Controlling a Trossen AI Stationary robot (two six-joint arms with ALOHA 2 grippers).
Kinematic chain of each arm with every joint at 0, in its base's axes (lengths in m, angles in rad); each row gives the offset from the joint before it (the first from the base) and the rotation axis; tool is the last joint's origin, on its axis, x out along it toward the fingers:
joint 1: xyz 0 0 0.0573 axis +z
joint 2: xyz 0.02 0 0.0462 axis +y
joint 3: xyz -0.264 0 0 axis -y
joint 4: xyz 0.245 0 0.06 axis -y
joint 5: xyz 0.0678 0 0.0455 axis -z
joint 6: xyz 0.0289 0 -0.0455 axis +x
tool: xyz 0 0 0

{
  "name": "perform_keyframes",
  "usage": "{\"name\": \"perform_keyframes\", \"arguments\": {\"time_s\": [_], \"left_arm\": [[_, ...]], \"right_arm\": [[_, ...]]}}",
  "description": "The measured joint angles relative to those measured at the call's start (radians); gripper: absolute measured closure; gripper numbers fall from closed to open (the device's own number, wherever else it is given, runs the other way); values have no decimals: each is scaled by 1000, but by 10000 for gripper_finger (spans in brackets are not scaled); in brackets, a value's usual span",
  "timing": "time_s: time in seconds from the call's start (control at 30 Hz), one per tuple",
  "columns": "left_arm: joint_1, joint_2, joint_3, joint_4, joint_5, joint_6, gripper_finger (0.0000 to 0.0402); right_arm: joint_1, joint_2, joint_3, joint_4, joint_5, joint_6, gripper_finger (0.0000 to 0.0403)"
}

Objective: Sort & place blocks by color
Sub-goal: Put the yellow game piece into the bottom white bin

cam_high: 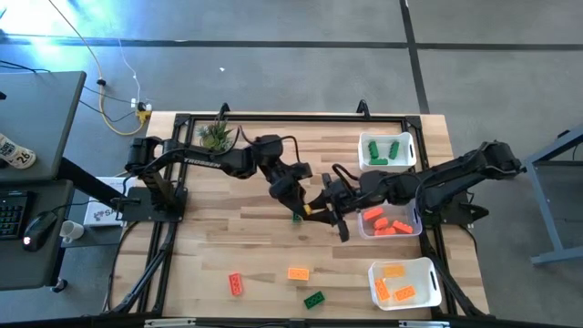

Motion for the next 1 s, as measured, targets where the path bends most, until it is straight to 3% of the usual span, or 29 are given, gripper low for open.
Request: {"name": "perform_keyframes", "arguments": {"time_s": [0.47, 1.0], "left_arm": [[8, 2, -1, -57, -12, 147, 163], [19, -1, 0, -212, -13, 346, 162]], "right_arm": [[8, -1, 0, -80, 57, 110, 322], [55, 2, -2, -197, 42, 212, 323]]}}
